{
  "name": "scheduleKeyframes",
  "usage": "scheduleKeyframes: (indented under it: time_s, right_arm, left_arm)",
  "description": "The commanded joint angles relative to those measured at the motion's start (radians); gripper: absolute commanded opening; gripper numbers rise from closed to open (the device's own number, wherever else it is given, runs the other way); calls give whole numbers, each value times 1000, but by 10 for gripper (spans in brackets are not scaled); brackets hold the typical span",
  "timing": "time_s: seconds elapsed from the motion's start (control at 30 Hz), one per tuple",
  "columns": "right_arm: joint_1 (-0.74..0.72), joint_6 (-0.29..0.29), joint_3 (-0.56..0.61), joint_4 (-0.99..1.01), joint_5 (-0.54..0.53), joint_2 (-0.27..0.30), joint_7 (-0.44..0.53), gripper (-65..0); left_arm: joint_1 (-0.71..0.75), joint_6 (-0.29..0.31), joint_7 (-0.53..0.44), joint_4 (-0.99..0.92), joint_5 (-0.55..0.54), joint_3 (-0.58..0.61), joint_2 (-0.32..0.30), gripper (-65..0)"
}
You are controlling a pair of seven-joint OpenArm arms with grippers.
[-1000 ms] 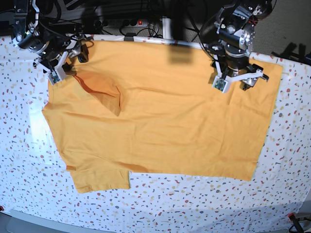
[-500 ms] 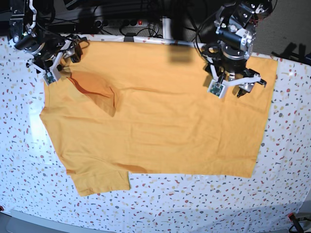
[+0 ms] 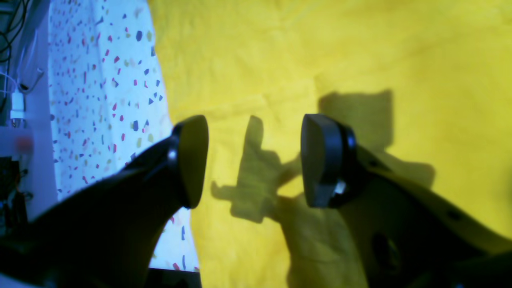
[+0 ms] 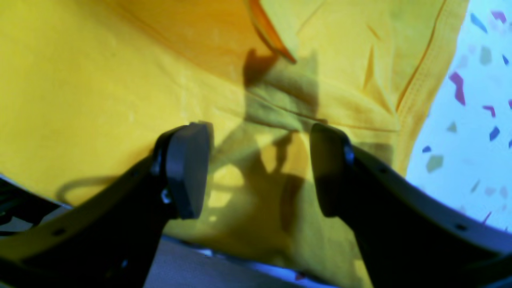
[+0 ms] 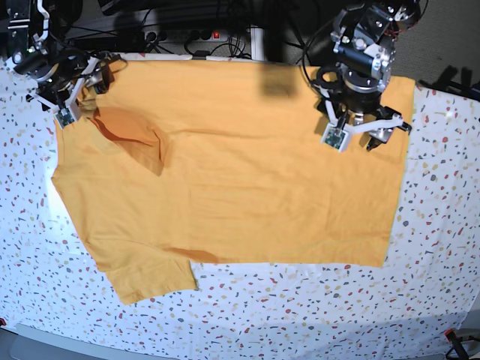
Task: Fold the T-shirt properly
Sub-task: 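Move the right gripper down the shirt's side toward the sleeve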
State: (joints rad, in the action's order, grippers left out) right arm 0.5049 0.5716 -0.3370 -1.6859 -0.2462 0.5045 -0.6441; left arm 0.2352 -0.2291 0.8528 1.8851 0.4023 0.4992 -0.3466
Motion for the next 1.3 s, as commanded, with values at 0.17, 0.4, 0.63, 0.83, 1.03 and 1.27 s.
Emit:
scheduleKeyframes:
  time_s: [0.17,0.4,0.63,0.83,1.03,1.27]
  right_arm:
    - [8,-19,-5,-34,2,14,-34,-270]
    - [8,-19,-5,-152,-117,13,-39,-270]
    - [3,-14,-4,-166,-245,10,-21,-270]
    - [-65,-13,-2,-114,-246,5,-19,-270]
    - [-217,-10,-2,23,-239,5,-22,-270]
    - [-494,-10,-2,217,-196,5,-22,-270]
  left_arm:
    - [-5,-7,-17,19,16,-3,-3,-294]
    - [-5,-7,-17,19,16,-3,-3,-294]
    - [-5,-7,-17,19,16,-3,-3,-294]
    - [-5,-7,-17,19,16,-2,-3,-294]
    - [-5,-7,-17,19,16,-2,-3,-294]
    - [-5,-7,-17,19,16,-2,-3,-294]
